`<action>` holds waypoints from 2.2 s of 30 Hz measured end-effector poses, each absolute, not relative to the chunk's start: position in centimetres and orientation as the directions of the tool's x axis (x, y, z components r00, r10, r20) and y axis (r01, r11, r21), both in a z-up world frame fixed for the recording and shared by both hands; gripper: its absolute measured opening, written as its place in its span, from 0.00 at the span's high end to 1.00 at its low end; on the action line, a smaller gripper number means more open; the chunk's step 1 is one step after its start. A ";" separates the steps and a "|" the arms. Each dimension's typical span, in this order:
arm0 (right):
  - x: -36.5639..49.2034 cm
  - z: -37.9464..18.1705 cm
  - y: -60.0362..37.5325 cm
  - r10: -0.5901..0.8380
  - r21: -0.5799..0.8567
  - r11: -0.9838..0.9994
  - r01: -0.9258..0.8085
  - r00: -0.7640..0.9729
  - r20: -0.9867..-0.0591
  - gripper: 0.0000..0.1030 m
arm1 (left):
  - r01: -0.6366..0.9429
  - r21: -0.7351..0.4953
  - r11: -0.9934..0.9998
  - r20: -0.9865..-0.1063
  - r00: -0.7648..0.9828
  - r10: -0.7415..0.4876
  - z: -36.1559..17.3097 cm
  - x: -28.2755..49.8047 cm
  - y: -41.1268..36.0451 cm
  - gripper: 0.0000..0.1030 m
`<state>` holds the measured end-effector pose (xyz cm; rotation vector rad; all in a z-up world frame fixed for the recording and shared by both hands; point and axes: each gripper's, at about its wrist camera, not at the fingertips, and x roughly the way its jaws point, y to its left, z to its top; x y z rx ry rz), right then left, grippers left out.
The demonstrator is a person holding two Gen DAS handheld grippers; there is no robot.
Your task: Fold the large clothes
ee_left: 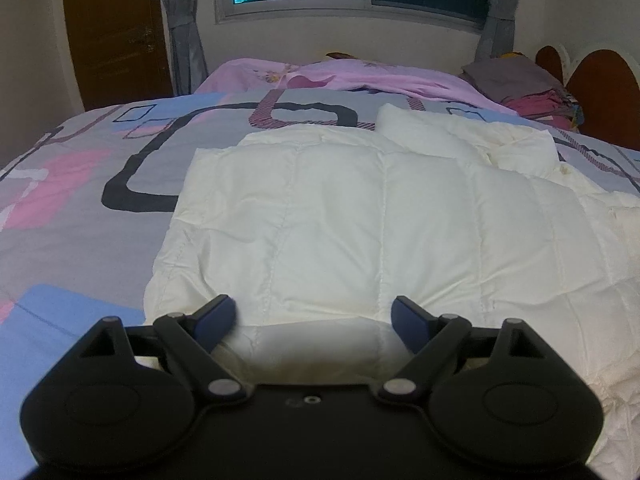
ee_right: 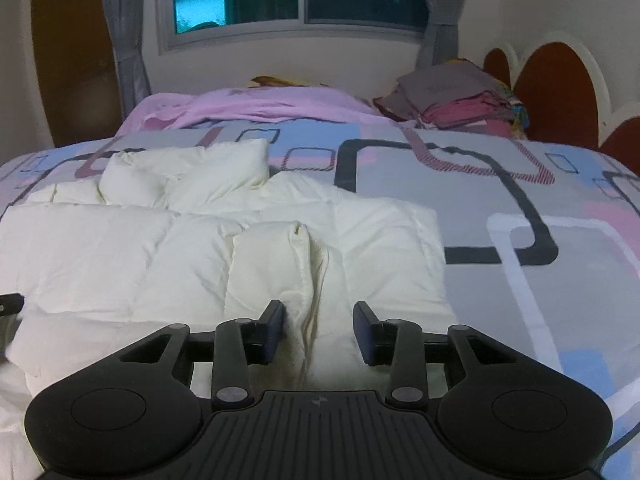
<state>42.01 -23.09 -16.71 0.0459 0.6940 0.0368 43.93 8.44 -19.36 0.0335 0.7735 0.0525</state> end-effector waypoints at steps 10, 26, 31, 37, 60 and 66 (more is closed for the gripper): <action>39.5 -16.5 -21.5 0.162 0.033 0.983 -0.179 0.776 -0.609 0.64 | -0.090 0.033 0.995 -0.672 0.735 0.089 -16.7 40.5 7.6 0.17; 34.4 -14.6 -24.2 0.261 0.237 0.961 -0.140 0.737 -0.624 0.47 | -0.130 -0.026 0.991 -0.696 0.714 0.075 -13.7 32.2 11.1 0.14; 30.0 -13.7 -23.5 0.210 0.210 0.973 -0.098 0.760 -0.615 0.32 | -0.094 -0.079 0.992 -0.709 0.705 0.010 -14.1 29.5 12.3 0.13; 24.7 -13.9 -22.8 0.149 0.163 0.985 -0.054 0.745 -0.650 0.31 | -0.044 -0.105 0.994 -0.721 0.692 -0.046 -14.6 25.9 13.8 0.10; 8.8 -15.1 -25.8 0.009 0.180 0.966 0.184 0.674 -0.738 0.31 | -0.206 -0.247 0.947 -0.778 0.625 -0.067 -17.0 13.6 22.1 0.09; 7.8 -16.5 -26.8 -0.008 0.200 0.947 0.253 0.638 -0.770 0.31 | -0.183 -0.338 0.923 -0.784 0.597 -0.169 -18.6 13.4 22.2 0.11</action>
